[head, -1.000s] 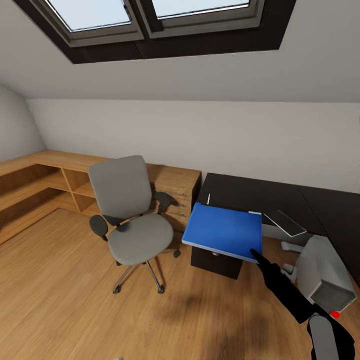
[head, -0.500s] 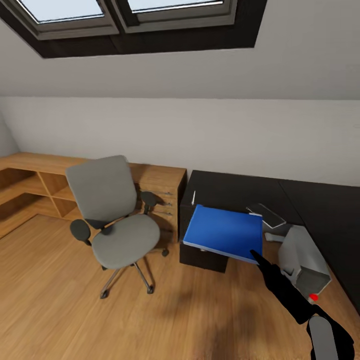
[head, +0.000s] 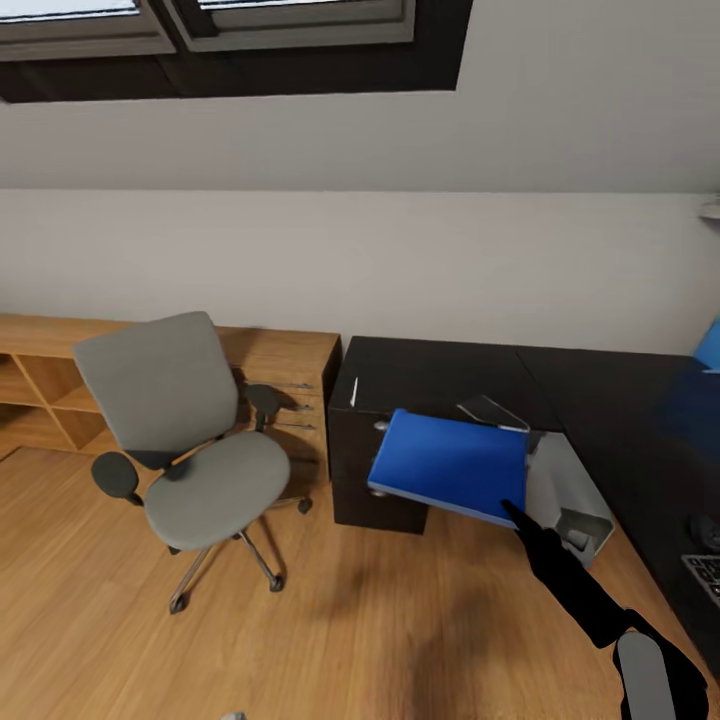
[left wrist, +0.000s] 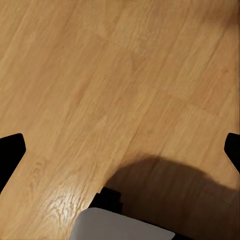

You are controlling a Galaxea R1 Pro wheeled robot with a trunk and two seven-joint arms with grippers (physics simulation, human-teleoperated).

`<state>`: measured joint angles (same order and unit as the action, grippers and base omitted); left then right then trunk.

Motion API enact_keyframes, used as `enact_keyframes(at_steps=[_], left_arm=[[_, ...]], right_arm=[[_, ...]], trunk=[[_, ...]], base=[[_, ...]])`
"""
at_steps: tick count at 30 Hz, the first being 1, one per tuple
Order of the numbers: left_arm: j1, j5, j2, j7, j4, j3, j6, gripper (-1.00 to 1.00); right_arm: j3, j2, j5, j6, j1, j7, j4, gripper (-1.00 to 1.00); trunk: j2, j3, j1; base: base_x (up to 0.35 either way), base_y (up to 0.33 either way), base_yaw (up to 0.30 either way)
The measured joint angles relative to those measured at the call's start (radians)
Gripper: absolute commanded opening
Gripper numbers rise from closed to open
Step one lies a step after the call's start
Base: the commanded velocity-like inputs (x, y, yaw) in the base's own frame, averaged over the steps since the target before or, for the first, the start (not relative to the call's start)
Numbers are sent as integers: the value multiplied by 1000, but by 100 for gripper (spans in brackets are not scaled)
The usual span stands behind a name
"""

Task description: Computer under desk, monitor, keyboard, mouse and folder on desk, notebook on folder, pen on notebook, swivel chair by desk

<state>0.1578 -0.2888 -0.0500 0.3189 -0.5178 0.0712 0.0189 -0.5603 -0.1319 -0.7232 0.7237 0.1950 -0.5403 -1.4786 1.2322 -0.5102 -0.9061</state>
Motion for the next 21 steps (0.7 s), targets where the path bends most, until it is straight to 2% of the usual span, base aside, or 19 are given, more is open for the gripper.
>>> enact_keyframes(at_steps=[11, 15, 21], left_arm=[[0, 0, 1, 0, 20, 3, 14, 100], [0, 0, 0, 0, 21, 3, 14, 100], [0, -1, 0, 0, 21, 4, 13, 100]], right_arm=[[-1, 1, 1, -32, 0, 0, 0, -100], [-1, 1, 1, -80, 0, 0, 0, -100], [0, 1, 2, -131, 0, -1, 0, -100]], trunk=[[0, -9, 0], [0, -11, 0], [0, -12, 0]], base=[[0, 0, -232], [0, 0, -233], [0, 0, -71]])
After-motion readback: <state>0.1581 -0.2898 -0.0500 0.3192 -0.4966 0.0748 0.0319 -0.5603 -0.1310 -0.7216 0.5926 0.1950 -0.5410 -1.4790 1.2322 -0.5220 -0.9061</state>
